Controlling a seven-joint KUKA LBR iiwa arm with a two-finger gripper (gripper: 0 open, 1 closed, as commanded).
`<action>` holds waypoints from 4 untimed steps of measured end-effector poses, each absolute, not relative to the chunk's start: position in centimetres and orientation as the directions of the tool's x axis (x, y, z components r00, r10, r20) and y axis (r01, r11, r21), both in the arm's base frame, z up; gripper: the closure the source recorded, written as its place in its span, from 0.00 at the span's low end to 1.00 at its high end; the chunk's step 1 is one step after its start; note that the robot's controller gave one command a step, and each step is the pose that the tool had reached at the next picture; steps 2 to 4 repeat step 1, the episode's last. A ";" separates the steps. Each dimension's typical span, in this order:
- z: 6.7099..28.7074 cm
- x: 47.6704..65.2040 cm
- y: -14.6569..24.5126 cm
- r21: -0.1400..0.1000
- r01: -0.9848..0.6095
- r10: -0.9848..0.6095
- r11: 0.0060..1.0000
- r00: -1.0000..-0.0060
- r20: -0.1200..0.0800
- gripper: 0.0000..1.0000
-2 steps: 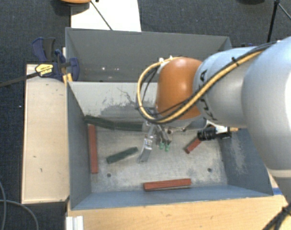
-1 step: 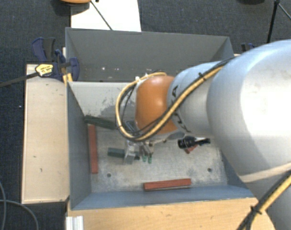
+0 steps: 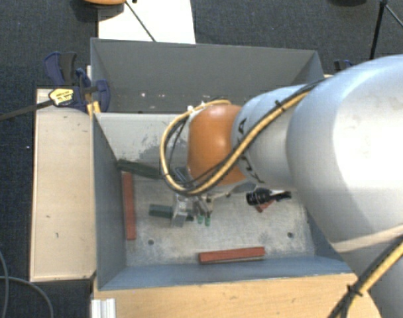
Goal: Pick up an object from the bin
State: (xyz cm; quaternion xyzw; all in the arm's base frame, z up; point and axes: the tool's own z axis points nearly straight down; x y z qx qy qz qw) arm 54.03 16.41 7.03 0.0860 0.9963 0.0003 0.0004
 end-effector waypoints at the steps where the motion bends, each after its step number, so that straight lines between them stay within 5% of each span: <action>1: 20.0 53.4 16.2 0.001 0.115 0.115 0.993 -0.993 -0.002 1.00; 4: 20.0 53.4 16.2 0.001 0.115 0.115 0.993 -0.993 -0.002 1.00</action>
Offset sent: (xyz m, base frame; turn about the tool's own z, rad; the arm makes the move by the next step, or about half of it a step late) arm 0.0000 0.0000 0.0000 0.0000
